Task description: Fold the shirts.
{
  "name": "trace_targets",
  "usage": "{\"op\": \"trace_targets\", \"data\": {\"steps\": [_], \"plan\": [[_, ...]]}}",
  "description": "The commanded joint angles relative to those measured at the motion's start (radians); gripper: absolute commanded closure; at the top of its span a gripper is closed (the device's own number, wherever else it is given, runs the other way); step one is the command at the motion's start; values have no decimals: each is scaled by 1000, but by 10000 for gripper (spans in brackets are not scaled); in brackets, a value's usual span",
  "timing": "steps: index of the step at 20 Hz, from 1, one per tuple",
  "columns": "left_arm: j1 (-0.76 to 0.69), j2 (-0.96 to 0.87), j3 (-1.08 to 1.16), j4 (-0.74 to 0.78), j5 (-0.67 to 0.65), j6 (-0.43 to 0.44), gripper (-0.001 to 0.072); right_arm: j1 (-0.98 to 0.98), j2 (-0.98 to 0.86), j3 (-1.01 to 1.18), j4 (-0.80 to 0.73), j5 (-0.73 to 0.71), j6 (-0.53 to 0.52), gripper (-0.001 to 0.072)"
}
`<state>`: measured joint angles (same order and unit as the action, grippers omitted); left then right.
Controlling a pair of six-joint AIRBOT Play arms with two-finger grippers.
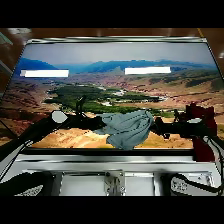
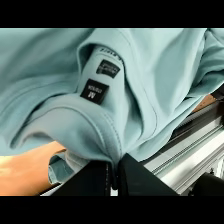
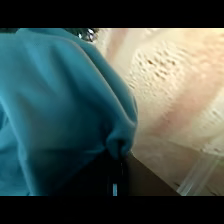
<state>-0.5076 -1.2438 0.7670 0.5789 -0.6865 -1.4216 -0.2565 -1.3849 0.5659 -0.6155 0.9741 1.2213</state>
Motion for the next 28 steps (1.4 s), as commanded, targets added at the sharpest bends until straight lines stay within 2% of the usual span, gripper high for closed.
{"op": "trace_targets", "data": {"steps": [1,5,8,13,16,18,22,24,28], "plan": [[27,4,10,16,1,0,671,104,-7,34,29,-32,-23,658],[157,75,168,160,-94,-3,672,74,136,241,-75,139,-102,659],[264,177,439,259,-141,1,671,21,332,510,5,232,-162,658],[337,298,983,264,-141,1,671,9,538,1005,31,199,-140,659],[337,353,1169,291,-169,2,670,8,597,1173,-41,214,-86,658],[337,405,1199,387,-267,34,670,8,632,1205,-151,277,-37,658],[337,468,1199,688,-619,-100,670,8,666,1204,-372,526,24,658],[337,468,1188,732,-771,-109,670,9,658,1204,-378,647,24,658],[337,473,1027,731,-922,-121,670,9,642,1177,-369,801,63,658]]}}
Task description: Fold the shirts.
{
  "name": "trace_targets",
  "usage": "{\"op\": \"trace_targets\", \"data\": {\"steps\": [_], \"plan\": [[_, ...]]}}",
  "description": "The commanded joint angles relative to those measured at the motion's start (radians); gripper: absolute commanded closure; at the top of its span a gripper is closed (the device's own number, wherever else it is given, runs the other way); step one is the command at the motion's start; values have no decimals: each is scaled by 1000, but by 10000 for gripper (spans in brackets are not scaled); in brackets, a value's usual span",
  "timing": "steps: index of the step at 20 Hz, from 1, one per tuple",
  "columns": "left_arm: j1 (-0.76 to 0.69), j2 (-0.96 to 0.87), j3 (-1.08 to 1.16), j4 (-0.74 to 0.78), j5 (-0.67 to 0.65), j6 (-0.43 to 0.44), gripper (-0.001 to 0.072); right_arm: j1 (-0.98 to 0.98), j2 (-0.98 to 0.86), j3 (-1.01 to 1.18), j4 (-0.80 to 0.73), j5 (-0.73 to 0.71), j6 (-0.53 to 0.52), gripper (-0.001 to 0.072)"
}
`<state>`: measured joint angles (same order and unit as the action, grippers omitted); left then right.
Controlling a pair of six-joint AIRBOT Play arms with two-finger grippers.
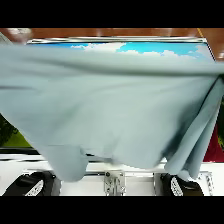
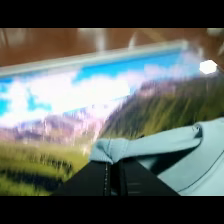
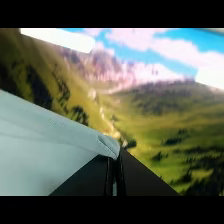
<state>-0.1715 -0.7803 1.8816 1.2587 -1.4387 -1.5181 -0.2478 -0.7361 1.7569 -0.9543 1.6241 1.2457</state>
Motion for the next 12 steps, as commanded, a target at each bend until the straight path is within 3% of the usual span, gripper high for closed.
{"op": "trace_targets", "data": {"steps": [1,6,9,12], "plan": [[1,9,-146,51,-188,-27,670,0,-7,-54,-30,183,55,658],[1,11,-512,51,-174,-67,670,0,-6,-399,-24,221,82,658],[1,4,-693,48,-55,-104,670,0,-26,-609,-23,61,47,658],[1,-17,-751,-24,51,-118,670,0,-123,-640,-16,-53,11,658]]}}
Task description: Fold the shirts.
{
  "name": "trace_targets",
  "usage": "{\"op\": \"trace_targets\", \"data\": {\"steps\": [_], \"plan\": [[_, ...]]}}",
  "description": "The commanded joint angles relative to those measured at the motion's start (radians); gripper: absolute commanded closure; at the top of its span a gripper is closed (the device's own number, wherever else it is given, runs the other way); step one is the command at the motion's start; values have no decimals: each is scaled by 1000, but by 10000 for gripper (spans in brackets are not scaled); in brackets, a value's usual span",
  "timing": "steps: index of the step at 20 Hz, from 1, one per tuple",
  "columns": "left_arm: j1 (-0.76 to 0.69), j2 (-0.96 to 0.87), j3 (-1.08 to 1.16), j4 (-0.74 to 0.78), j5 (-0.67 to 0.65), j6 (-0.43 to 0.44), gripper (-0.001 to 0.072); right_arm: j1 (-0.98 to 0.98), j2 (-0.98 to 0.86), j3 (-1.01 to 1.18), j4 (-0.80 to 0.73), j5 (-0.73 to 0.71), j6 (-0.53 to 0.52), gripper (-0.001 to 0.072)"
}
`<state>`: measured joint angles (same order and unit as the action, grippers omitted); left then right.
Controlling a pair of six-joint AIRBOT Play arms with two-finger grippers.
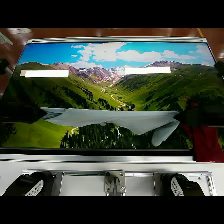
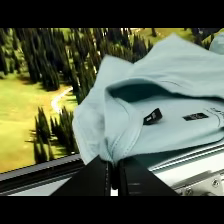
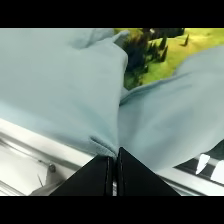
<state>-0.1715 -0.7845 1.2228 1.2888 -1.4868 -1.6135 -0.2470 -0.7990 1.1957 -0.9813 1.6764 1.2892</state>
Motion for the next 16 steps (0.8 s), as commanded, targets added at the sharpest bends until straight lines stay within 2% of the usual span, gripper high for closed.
{"op": "trace_targets", "data": {"steps": [1,3,5,7,10,12,15,16], "plan": [[1,-8,-91,-74,128,-23,670,0,-81,-68,19,-112,-53,658],[0,9,-60,-77,159,-22,670,0,-91,-14,19,-97,-64,658],[0,41,17,-77,179,-23,671,0,-77,95,19,-14,-69,658],[1,83,122,-77,186,-43,671,-1,-39,236,15,27,0,658],[1,156,261,-77,163,-167,672,0,18,393,-25,169,162,659],[1,206,288,-36,59,-181,672,-1,82,412,-65,178,224,659],[1,248,244,100,-212,-216,672,0,126,412,-183,179,252,659],[1,260,203,99,-228,-220,672,0,121,408,-192,179,245,659]]}}
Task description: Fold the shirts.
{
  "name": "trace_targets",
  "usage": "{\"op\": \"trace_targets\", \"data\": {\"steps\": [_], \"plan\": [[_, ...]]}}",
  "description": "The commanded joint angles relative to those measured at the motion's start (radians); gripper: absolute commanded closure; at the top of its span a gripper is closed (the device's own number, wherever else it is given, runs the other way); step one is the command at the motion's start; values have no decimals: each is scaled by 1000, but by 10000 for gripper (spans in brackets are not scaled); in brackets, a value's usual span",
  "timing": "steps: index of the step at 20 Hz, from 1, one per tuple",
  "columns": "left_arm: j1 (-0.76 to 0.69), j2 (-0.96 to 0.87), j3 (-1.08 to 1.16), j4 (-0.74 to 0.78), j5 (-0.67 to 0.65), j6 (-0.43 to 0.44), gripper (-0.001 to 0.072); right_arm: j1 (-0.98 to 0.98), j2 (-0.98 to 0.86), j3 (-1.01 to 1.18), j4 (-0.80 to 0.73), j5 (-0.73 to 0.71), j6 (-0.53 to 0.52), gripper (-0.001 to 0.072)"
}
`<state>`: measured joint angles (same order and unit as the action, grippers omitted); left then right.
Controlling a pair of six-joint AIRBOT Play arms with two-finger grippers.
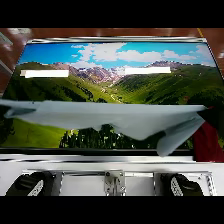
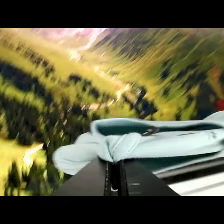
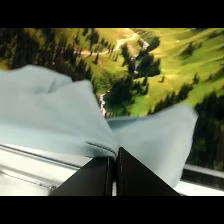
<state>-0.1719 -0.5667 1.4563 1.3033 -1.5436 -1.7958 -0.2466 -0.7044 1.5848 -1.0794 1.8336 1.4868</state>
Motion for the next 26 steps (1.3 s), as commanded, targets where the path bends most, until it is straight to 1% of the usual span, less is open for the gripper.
{"op": "trace_targets", "data": {"steps": [1,3,4,5,6,8,10,12,14,16,17,18,20,21,23,25,26], "plan": [[1,51,-80,85,-163,-58,672,-1,13,2,-93,22,39,659],[1,53,-213,85,-158,-60,671,-1,-21,-86,-79,21,39,659],[1,50,-285,85,-147,-47,671,-1,-37,-149,-74,21,34,659],[1,47,-364,85,-117,-37,671,-1,-56,-228,-74,19,15,659],[1,40,-447,86,-65,-37,671,-1,-80,-306,-82,5,1,659],[2,4,-576,87,77,-20,671,-1,-147,-468,-84,-94,-16,659],[11,-85,-651,89,249,-20,671,0,-250,-598,-71,-312,-69,659],[23,-221,-669,88,428,-23,671,-1,-376,-643,-16,-573,-98,659],[35,-364,-665,59,626,-23,671,-1,-481,-629,145,-857,-122,659],[42,-484,-660,-17,816,-23,670,5,-548,-625,362,-1099,-156,659],[41,-536,-660,-76,907,-23,670,20,-573,-624,436,-1180,-179,659],[40,-582,-660,-143,980,-23,671,48,-599,-624,479,-1247,-194,659],[40,-661,-660,-274,1055,-23,670,119,-652,-624,467,-1336,-212,659],[40,-698,-660,-317,1066,-23,670,151,-682,-624,467,-1367,-226,659],[40,-751,-660,-336,1051,-23,670,200,-735,-624,469,-1398,-225,658],[35,-779,-660,-336,1033,-23,669,226,-772,-624,468,-1397,-225,657],[34,-783,-660,-336,1027,-23,669,231,-780,-624,468,-1392,-225,636]]}}
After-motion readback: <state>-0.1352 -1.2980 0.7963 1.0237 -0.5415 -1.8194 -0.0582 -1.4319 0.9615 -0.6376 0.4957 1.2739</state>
